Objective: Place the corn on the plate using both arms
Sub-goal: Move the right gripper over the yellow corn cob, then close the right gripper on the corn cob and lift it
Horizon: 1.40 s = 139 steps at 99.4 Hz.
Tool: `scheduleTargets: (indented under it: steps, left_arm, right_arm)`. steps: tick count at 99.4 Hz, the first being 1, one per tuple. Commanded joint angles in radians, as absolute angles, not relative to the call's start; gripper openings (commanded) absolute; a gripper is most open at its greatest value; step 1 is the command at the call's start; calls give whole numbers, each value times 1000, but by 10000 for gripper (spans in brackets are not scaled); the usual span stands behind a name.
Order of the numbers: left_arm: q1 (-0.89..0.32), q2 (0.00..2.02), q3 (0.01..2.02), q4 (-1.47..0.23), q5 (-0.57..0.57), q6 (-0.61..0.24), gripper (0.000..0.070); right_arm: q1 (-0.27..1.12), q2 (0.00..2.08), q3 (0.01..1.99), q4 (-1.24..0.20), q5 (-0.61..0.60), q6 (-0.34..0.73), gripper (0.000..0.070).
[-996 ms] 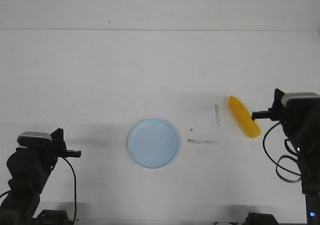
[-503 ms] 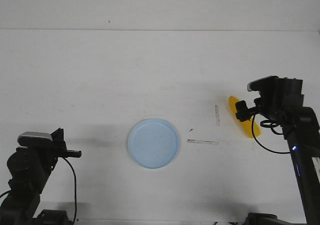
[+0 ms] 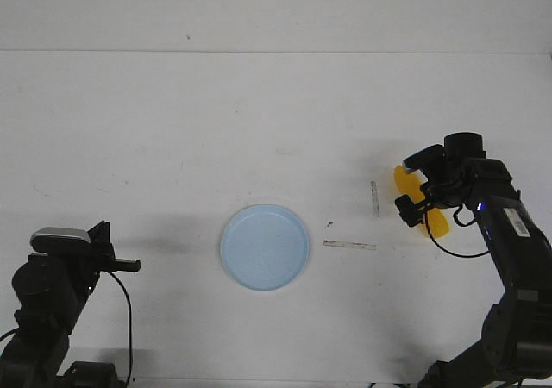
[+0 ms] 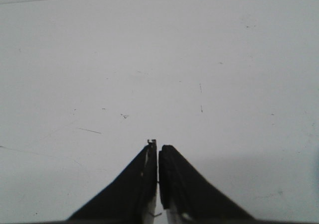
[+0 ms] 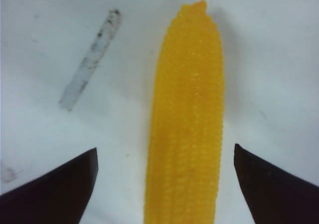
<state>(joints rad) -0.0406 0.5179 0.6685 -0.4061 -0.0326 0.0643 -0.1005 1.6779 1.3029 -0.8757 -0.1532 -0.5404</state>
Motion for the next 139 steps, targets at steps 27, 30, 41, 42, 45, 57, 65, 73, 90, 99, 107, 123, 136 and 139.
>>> scheduleTargets:
  steps: [27,30,41,42,45,57,65,73,90,99,107,123,136,139]
  left_arm:
    - [-42,522,674,-403,-38,67,0]
    - [-42,522,674,-403,-38,67,0]
    - [-41,522,674,-403,-38,67,0]
    - [-41,522,674,-403,-38,67,0]
    - [-42,522,674,-403,-38,67,0]
    - [-41,522,674,-403,-38,67,0]
    - [-41,522,674,-403,-38,67,0]
    - [-41,522,674,-403,-38,67,0]
    - [-41,521,674,-403,-38,68,0]
    - [-41,520,674,-403,-38,67,0]
    - [-41,520,674,-403,-38,67,0]
    - [-41,520,674,-403,-38,67,0]
    - [-41,520,674,-403,-38,67,0]
    - [-42,520,674,-403,-38,67,0]
  right_arm:
    - [-114,1763,1322,-826,-156,-550,613]
    - [-114,1763,1322,-822,-157,-548,591]
    - [-113,1763,1322,-813,-158,-537,439]
    - [-113,1763,1322,-813,-158,-537,428]
    - [-113,1763,1322,-813,-159,-537,399]
    - [-113,1768,1322,-815,-176,-533,335]
    - [-114,1768,1322,-812,-184,-521,268]
    - [-118,1768,1322,-802,-184,-520,217]
    - [-118,1736,1333,-800,-183,-493,211]
    - [-118,1700,1353,-801,-184,-465,211]
    - [-116,1657,1369,-801,-189,-419,211]
    - [-84,1552,1377,-801,-192,-327,211]
    - [-41,1468,1377,-805,-195,-191,211]
    - [-27,1449,1377,-807,-196,-167,211]
